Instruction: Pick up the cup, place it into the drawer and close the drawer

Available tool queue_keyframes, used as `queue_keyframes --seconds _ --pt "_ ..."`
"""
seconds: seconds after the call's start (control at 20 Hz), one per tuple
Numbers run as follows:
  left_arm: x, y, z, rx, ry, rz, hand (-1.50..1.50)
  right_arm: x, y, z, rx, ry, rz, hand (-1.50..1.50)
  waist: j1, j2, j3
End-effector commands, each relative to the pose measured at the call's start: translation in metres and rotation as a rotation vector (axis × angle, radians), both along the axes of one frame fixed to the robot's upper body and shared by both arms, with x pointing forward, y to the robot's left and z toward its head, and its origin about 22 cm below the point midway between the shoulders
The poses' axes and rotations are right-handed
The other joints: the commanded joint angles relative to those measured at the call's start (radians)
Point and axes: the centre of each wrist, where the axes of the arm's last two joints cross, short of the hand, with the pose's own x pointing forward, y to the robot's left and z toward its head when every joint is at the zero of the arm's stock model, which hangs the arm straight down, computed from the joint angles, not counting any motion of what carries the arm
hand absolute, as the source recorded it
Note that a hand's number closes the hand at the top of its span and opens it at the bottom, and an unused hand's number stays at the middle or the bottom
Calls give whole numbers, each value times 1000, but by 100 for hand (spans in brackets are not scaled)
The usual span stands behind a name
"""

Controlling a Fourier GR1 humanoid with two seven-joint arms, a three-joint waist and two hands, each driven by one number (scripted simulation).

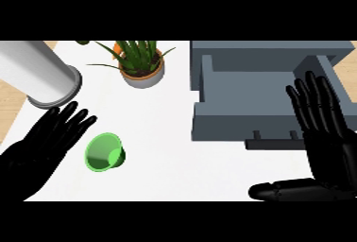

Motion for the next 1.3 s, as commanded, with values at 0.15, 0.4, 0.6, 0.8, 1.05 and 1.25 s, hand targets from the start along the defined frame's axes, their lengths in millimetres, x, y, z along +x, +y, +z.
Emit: queue_keyframes --seconds 0.15,0.4,0.6,0.8,1.05,1.25 --pt "-3 3 -3 -2 10 -21 -150 13 -11 -2 8 -1 -22 -150 0 0 1" --pt "15 8 -3 12 29 11 -150 14 -27 -8 9 0 10 -150 -2 0 1" --pt "9 23 -31 42 55 16 -150 5 -12 8 15 -14 2 -150 -2 0 0" --pt "-7 22 -34 48 72 29 -150 15 -6 -4 17 -30 -1 -150 1 -1 0" --pt "9 17 -31 116 114 63 -150 20 -5 12 5 -17 -2 -150 1 0 1" --pt "2 31 -83 118 151 78 -150 8 -30 10 14 -7 -4 -150 -3 0 0"
